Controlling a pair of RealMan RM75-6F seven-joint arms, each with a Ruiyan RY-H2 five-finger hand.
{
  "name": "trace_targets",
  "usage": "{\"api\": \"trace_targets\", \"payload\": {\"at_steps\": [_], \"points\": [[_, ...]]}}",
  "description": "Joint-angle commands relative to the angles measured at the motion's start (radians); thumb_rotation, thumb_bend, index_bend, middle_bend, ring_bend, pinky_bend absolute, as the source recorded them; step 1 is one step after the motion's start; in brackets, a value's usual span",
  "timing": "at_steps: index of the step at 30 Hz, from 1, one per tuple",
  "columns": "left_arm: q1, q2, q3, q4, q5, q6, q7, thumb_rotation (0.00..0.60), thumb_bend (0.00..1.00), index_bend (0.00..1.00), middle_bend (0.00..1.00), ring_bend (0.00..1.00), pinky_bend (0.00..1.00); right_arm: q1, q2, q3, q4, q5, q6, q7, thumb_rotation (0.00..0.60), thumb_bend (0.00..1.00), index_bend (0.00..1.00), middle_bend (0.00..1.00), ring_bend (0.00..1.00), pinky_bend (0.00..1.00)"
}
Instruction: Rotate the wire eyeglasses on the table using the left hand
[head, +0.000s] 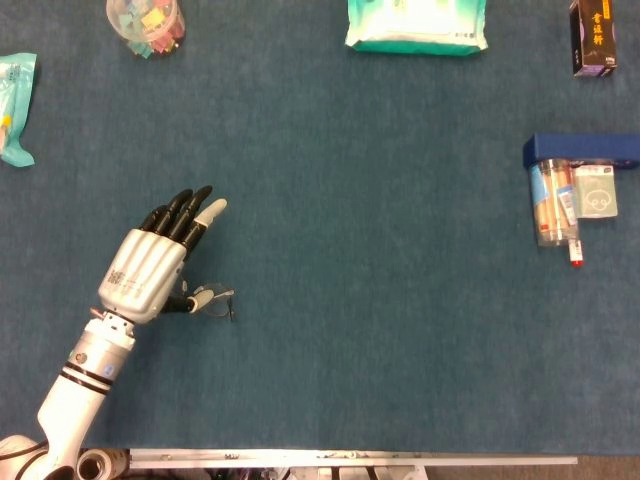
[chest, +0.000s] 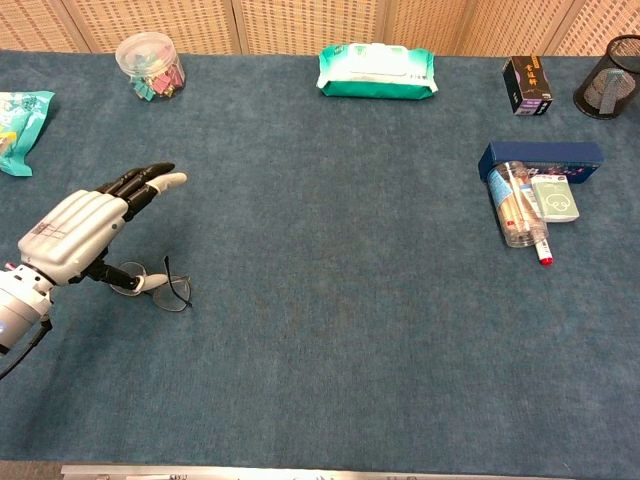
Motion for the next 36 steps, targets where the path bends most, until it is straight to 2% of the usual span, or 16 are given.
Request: {"api": "trace_targets", "payload": {"at_steps": [1,26,30,36], "points": [[-0.003,-0.009,0.001,0.013,0.005,0.003,-0.005,0.6,0.07,0.04,0.0,0.02,0.17,0.0,0.0,0.0,0.0,0.0,0.0,0.0,0.6,0.0,0.0,0.07,0.0,0.21],[-0.009,-0.067,0.01,0.101,-0.025,-0.026,-0.042,0.6,0.07,0.03,0.0,0.0,0.15,-0.004,-0.001,-0.002,0.007,0.0,0.004,0.011,0.6,0.0,0.0,0.07,0.0,0.21],[0.003,-0.058,0.005,0.09,-0.023,0.007,-0.05,0.6,0.07,0.03,0.0,0.0,0.15,-0.004,-0.003,-0.002,0.008,-0.001,0.005,0.011,0.6,0.0,0.0,0.07,0.0,0.21],[0.031,0.005,-0.01,0.015,-0.01,0.095,-0.016,0.6,0.07,0.03,0.0,0.0,0.15,-0.002,-0.008,-0.002,0.01,-0.007,0.009,0.016,0.6,0.0,0.0,0.07,0.0,0.21]]}}
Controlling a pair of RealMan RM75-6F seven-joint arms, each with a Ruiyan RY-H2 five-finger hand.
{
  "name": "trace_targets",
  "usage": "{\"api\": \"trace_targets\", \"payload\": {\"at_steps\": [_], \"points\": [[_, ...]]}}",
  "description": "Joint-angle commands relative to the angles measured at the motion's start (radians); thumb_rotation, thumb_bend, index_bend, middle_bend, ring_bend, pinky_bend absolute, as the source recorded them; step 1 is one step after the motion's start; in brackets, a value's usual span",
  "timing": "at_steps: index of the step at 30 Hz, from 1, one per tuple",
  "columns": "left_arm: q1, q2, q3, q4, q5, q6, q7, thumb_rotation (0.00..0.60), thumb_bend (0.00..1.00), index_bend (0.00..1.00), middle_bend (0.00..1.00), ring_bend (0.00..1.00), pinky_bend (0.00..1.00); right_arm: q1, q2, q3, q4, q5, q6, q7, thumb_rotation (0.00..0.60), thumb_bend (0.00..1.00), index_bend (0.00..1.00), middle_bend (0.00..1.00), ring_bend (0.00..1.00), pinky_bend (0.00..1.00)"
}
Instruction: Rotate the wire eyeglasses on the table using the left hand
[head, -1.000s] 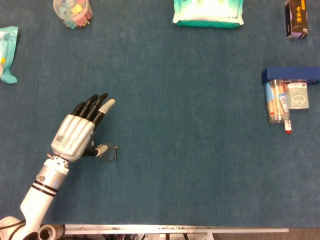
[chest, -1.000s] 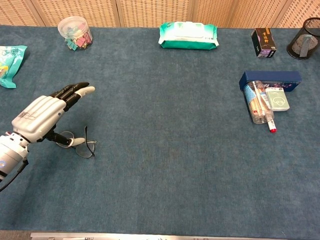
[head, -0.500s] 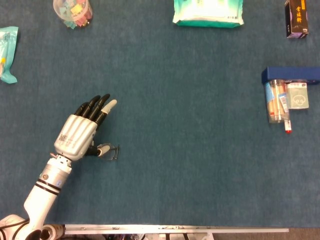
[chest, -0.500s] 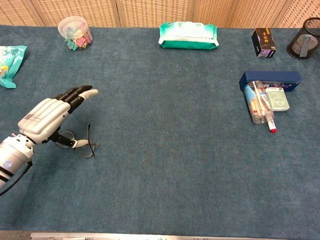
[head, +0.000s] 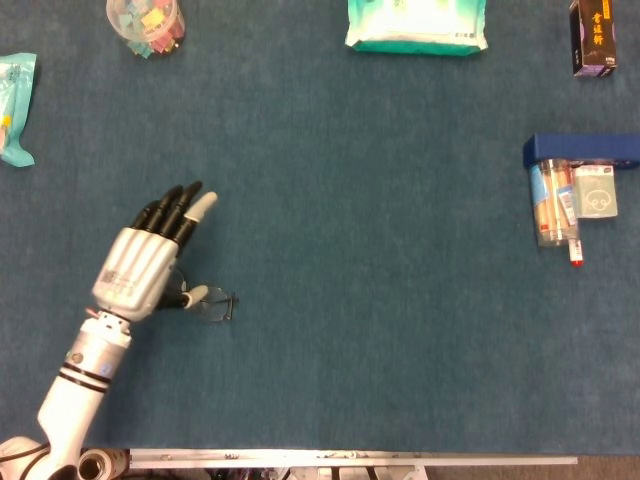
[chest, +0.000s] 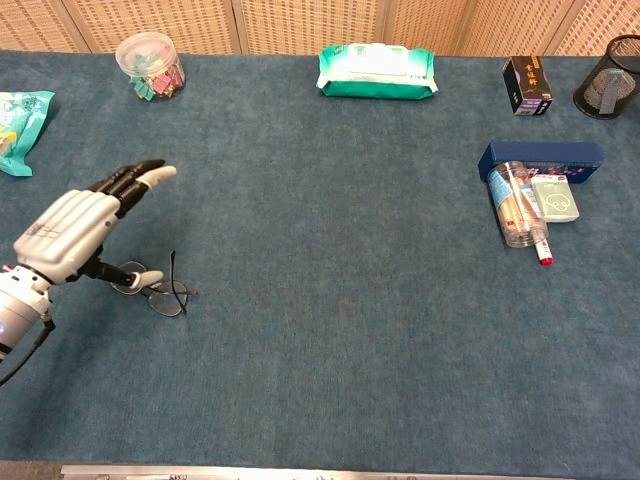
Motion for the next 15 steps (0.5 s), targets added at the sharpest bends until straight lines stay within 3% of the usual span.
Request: {"api": "trace_targets", "payload": {"at_steps": [1,15], "points": [[0.021,0.042,-0.01,-0.047,0.007,0.047,0.025,0.6,0.07,0.03,0.0,0.0,0.15,0.001,-0.002,-0.001,0.002,-0.002,0.001,0.003,0.6,0.0,0.0,0.07,0.0,0.21],[0.112,0.197,-0.006,-0.249,0.06,0.229,0.109,0.6,0.07,0.03,0.0,0.0,0.15,-0.003,0.011,-0.005,-0.012,-0.023,0.023,0.003,0.6,0.0,0.0,0.07,0.0,0.21]]}}
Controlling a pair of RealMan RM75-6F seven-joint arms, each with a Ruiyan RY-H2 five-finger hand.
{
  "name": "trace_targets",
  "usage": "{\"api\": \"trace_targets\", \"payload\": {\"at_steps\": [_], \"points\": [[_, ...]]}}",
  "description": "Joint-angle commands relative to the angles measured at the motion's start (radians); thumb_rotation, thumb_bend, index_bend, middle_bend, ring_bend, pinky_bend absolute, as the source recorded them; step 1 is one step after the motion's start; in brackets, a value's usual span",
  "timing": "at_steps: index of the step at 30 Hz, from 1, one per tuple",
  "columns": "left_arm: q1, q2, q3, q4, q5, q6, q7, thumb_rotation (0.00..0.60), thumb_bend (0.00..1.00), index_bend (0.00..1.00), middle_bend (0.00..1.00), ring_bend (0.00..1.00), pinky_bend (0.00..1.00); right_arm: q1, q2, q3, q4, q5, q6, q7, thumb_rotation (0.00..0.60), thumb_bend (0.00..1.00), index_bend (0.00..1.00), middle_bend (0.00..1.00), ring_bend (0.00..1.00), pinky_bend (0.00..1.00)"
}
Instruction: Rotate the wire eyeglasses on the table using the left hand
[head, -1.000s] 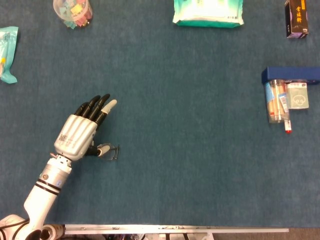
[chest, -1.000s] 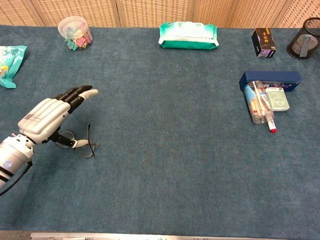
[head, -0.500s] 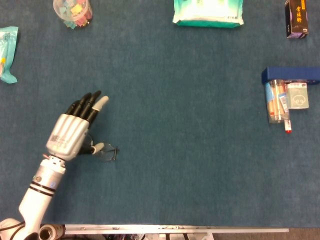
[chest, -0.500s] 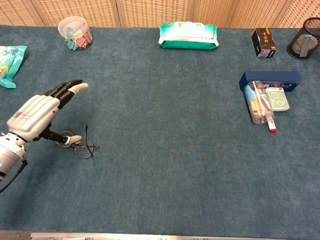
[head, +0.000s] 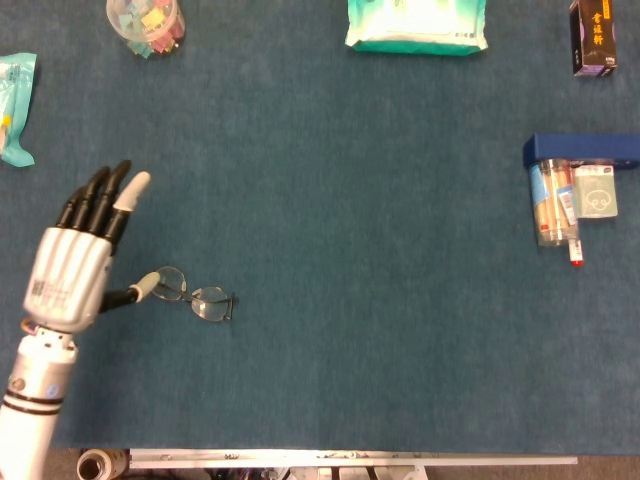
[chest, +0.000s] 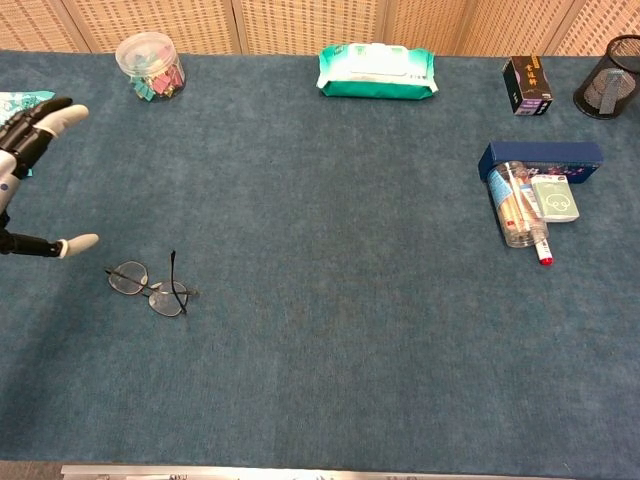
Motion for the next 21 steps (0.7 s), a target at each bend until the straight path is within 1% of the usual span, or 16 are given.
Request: {"api": "trace_targets", "payload": {"at_steps": [1,6,11,16,21], "points": [[0.026,0.035,0.007,-0.049,0.019,0.033,0.025,0.6,0.07,0.03,0.0,0.0,0.15,-0.001,0.002,-0.003,0.001,-0.002,-0.001,0.002,0.6,0.0,0.0,0.07,0.0,0.21],[0.049,0.069,0.02,-0.111,0.045,0.06,0.039,0.6,0.07,0.03,0.0,0.0,0.15,0.001,-0.005,-0.005,0.024,0.007,-0.016,0.025,0.6,0.0,0.0,0.07,0.0,0.21],[0.061,0.085,0.043,-0.167,0.084,0.064,0.048,0.6,0.07,0.03,0.0,0.0,0.15,0.006,-0.016,-0.007,0.043,-0.003,-0.018,0.044,0.6,0.0,0.0,0.07,0.0,0.21],[0.063,0.079,0.063,-0.2,0.13,0.053,0.044,0.6,0.07,0.03,0.0,0.0,0.15,0.007,-0.023,-0.011,0.056,-0.008,-0.018,0.057,0.6,0.0,0.0,0.07,0.0,0.21],[0.054,0.063,0.062,-0.212,0.141,0.021,0.058,0.6,0.07,0.03,0.0,0.0,0.15,0.003,-0.027,-0.014,0.067,-0.013,-0.011,0.073,0.6,0.0,0.0,0.07,0.0,0.21]]}}
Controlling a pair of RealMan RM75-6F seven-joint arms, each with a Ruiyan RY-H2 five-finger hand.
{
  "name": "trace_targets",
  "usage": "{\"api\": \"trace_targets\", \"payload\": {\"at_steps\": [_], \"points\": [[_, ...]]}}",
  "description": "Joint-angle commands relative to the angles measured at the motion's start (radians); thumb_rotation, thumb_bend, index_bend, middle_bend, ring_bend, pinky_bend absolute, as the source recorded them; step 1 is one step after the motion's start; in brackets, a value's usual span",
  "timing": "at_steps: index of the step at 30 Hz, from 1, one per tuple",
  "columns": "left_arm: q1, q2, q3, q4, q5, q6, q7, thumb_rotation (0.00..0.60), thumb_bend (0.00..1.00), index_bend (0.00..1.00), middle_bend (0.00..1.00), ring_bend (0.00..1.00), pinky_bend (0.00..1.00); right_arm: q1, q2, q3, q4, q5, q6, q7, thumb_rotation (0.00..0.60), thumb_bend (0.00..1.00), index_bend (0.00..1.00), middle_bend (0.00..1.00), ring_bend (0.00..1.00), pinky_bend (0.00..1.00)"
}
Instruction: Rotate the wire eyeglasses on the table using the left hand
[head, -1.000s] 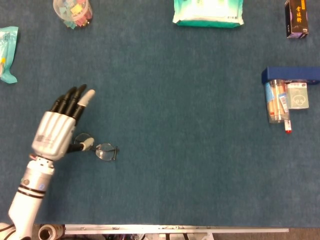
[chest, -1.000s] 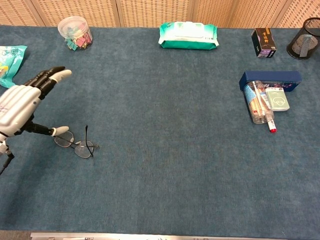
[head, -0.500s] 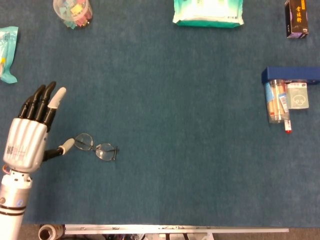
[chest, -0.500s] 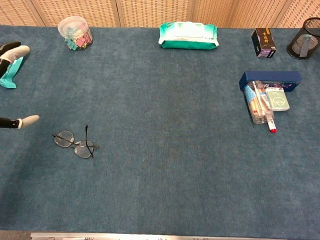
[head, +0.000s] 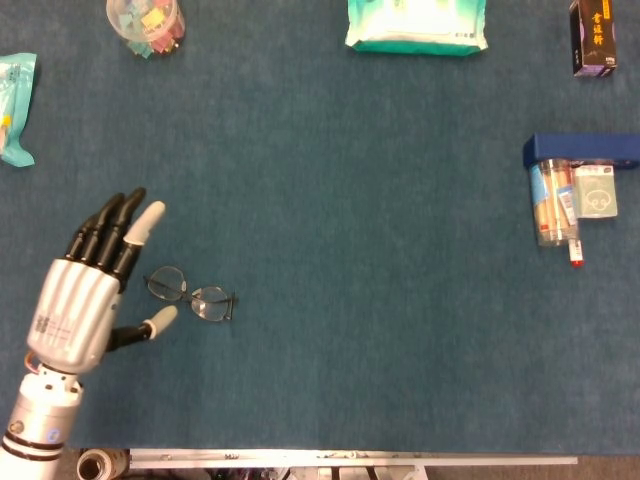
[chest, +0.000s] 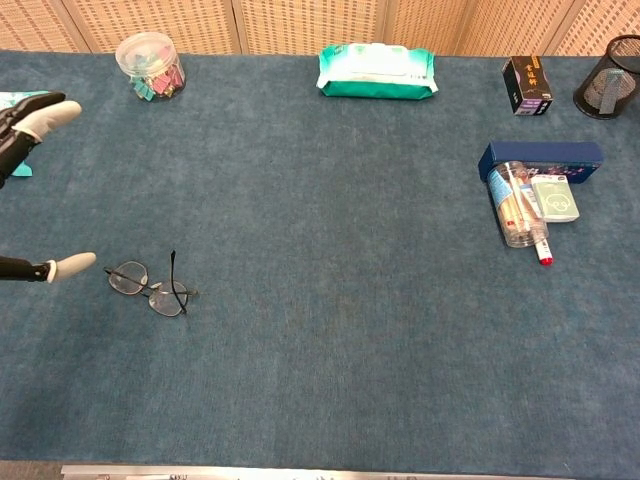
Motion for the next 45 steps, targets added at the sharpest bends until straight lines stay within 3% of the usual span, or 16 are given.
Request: {"api": "trace_targets", "payload": {"at_steps": [1,25,45], "points": [[-0.006,-0.011,-0.002,-0.006,0.007,-0.016,0.008,0.6,0.07,0.03,0.0,0.0,0.15,-0.002,-0.002,-0.002,0.007,-0.002,0.002,0.008,0.6,0.0,0.0,0.07,0.0,0.21],[-0.028,-0.062,-0.013,-0.053,0.055,-0.082,0.095,0.6,0.07,0.02,0.0,0.0,0.15,0.001,-0.029,-0.013,0.063,-0.016,0.002,0.066,0.6,0.0,0.0,0.07,0.0,0.21],[-0.064,-0.105,-0.045,-0.023,-0.011,-0.165,0.082,0.6,0.07,0.02,0.0,0.0,0.15,0.008,-0.026,-0.019,0.066,-0.011,-0.018,0.069,0.6,0.0,0.0,0.07,0.0,0.21]]}}
